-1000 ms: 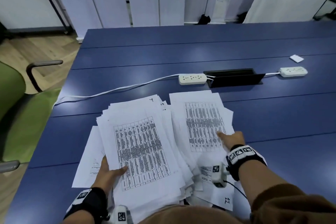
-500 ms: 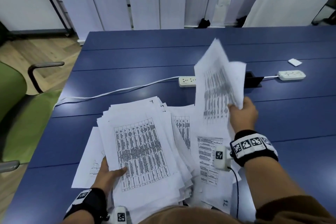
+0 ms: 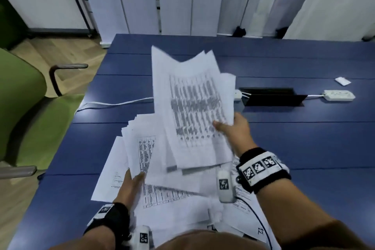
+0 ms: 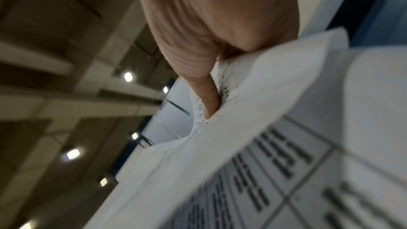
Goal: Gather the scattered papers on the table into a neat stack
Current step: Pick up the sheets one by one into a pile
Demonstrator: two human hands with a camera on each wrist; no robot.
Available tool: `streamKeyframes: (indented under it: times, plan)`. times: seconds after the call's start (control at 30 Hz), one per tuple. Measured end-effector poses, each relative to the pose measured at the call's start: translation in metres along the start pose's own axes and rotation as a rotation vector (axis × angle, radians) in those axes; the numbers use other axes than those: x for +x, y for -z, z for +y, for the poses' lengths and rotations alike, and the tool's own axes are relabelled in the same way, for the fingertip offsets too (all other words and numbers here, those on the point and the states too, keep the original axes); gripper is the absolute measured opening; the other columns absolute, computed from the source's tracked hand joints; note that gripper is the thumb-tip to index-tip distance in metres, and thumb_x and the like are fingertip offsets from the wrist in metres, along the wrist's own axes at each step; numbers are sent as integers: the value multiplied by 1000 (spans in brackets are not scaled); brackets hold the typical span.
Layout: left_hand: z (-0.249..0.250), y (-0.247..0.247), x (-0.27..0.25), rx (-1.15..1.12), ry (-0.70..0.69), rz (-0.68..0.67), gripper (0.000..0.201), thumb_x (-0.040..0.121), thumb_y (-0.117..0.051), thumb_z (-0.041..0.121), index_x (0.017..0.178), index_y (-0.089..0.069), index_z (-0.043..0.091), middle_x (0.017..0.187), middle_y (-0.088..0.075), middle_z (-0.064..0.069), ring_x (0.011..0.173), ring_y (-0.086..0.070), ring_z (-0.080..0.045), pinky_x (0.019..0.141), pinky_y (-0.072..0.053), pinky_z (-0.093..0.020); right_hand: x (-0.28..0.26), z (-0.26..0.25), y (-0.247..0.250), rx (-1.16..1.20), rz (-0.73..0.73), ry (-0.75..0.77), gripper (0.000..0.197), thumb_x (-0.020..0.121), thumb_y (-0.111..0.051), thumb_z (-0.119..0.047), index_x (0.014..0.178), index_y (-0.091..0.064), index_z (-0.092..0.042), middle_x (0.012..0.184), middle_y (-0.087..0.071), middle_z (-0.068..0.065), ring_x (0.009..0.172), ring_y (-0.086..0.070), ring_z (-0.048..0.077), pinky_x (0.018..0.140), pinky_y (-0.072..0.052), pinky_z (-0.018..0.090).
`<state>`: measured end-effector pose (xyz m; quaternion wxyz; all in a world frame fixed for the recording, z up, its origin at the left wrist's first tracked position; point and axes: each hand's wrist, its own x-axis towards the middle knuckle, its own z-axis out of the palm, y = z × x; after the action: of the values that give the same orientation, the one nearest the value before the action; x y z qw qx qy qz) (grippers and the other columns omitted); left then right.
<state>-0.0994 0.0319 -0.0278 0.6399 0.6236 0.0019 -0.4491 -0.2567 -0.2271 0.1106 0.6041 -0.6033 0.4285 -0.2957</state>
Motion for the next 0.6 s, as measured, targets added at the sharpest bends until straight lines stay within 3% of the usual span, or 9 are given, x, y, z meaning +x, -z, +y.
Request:
streamKeyframes:
  times: [0.1,0.17,0.2,0.27,0.33,0.4,0.47,0.53,0.6]
  plan:
    - [5,2,-2,37,30,-7,97,81,-47,76,155,-5,29,155,-15,17,148,-15,-17,121,-11,-43,-10,47,-22,-186,-104,-100,35,75,-78,-2,105,-58,-7,99,-69,6,91,-67,24,75,-55,30]
    - [5,3,-2,72,47,-15,114,65,-48,88,154,-2,35,158,-10,18,149,-10,-14,121,-9,-45,-14,74,-31,-334,-171,-185,40,75,-79,-5,106,-53,-9,104,-66,4,94,-64,23,82,-52,32]
    - [1,6,0,89,37,10,111,68,-52,85,154,-2,35,160,-8,14,149,-11,-15,121,-11,-47,-16,88,-35,-421,-218,-226,46,76,-79,-9,112,-51,-9,112,-65,8,98,-62,24,87,-52,35]
    - [-3,7,3,94,-29,16,94,83,-65,57,154,-9,30,160,-20,6,145,-24,-18,119,-19,-45,-21,106,-42,-618,-360,-286,66,81,-76,-21,135,-40,-7,137,-51,16,118,-55,28,102,-45,37]
    - [-8,10,5,134,-84,-12,91,78,-81,28,149,-25,26,150,-39,3,136,-38,-19,115,-27,-41,-28,112,-47,-799,-511,-285,79,90,-65,-28,151,-18,-11,154,-27,14,138,-36,28,110,-32,33]
    - [-8,12,3,215,-100,-2,90,74,-83,11,147,-29,20,146,-44,0,134,-42,-23,113,-30,-42,-28,113,-47,-831,-601,-277,80,93,-60,-34,153,-12,-14,157,-21,13,142,-29,28,112,-27,34]
    - [-9,16,4,172,-99,6,87,70,-82,6,143,-36,22,142,-51,-2,132,-47,-25,113,-32,-44,-22,115,-39,-713,-539,-313,78,90,-63,-37,151,-22,-14,143,-40,13,129,-45,27,104,-36,33]
    - [-5,21,5,114,-85,18,80,73,-78,-3,139,-41,24,136,-57,-1,128,-51,-25,112,-34,-46,-15,115,-25,-678,-261,-319,72,84,-69,-37,144,-36,-15,131,-46,12,115,-51,28,99,-43,36]
    - [4,31,6,101,-100,24,76,77,-72,-7,139,-42,23,133,-58,-1,125,-53,-24,111,-35,-47,-9,118,-5,-820,47,-353,67,82,-70,-39,137,-42,-12,134,-43,17,123,-45,36,103,-39,41]
